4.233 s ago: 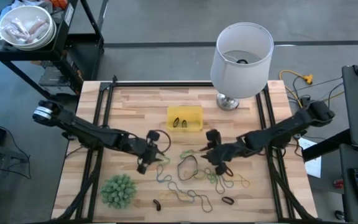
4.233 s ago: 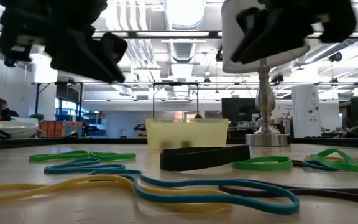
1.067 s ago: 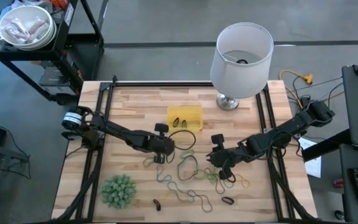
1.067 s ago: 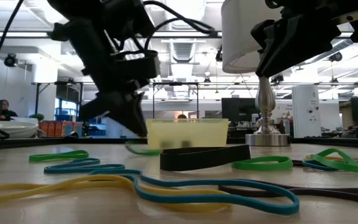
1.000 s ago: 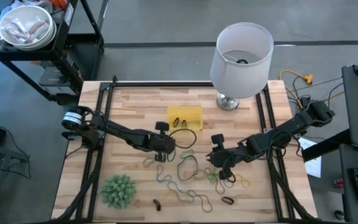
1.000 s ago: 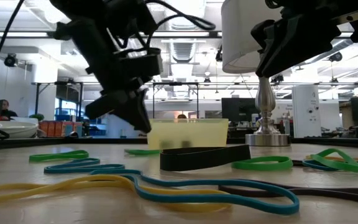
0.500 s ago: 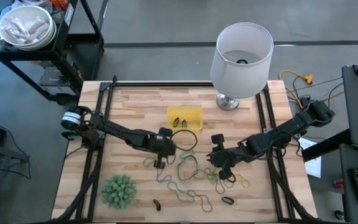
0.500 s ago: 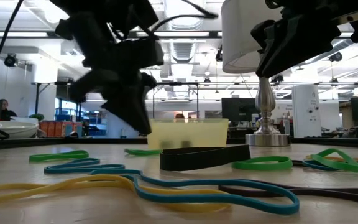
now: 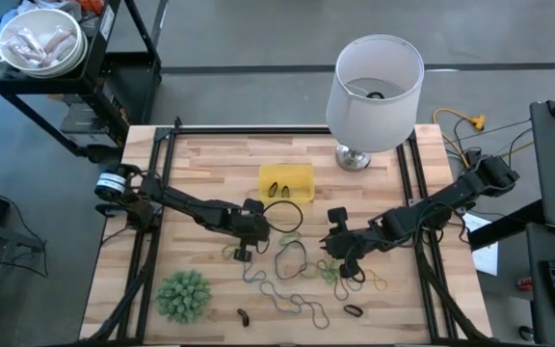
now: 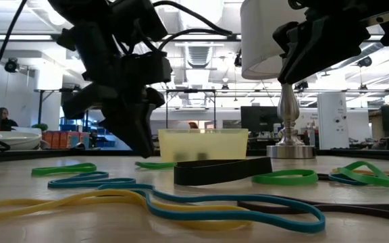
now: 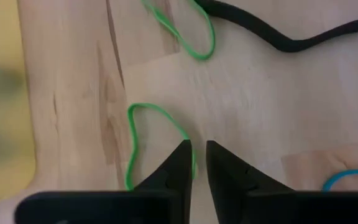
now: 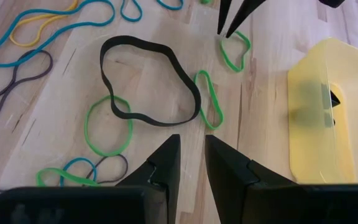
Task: Pick and place rubber bands into bin
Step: Put the green rubber band into the yellow bin
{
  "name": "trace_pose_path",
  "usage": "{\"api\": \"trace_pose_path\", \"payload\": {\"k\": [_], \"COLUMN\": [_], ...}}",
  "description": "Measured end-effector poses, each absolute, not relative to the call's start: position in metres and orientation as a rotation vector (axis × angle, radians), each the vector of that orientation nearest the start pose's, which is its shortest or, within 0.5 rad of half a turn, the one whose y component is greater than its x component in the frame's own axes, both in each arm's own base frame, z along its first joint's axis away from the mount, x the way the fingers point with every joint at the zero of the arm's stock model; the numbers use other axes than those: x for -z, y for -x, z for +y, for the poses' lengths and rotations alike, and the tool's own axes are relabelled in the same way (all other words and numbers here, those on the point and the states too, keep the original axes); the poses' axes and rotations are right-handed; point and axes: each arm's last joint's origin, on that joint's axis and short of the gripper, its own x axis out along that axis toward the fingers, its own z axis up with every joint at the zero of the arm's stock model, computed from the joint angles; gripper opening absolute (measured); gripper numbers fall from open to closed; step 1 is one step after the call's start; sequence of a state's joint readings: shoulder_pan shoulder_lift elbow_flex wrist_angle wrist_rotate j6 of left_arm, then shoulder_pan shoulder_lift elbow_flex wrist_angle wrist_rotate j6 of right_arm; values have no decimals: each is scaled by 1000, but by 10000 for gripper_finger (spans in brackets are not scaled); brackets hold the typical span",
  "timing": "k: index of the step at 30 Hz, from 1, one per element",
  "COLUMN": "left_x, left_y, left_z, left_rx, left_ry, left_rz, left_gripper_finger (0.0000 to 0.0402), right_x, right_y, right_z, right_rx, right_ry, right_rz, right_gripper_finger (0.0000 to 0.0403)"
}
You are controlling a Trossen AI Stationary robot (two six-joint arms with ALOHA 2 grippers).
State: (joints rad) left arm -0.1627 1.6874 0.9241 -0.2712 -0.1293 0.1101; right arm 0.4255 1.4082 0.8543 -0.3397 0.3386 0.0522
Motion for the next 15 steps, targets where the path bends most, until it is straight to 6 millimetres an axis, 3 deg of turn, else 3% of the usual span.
{"api": "trace_pose_path", "payload": {"k": [6,15], "left_x": [-153,-142], "left_y": [-313,-307], "left_z": [-47,-38], "left_rx": [82,54], "left_ry": [-252,-215], "left_rz": [1035,1072], "left_gripper_finger": [72,75], "right_x": [-212,-213], "right_y": [-256,-256], "right_z": [106,106], "right_rx": [-59,-59], "right_ry": [283,281], "right_rz": [829,824], "right_gripper_finger": [68,68]}}
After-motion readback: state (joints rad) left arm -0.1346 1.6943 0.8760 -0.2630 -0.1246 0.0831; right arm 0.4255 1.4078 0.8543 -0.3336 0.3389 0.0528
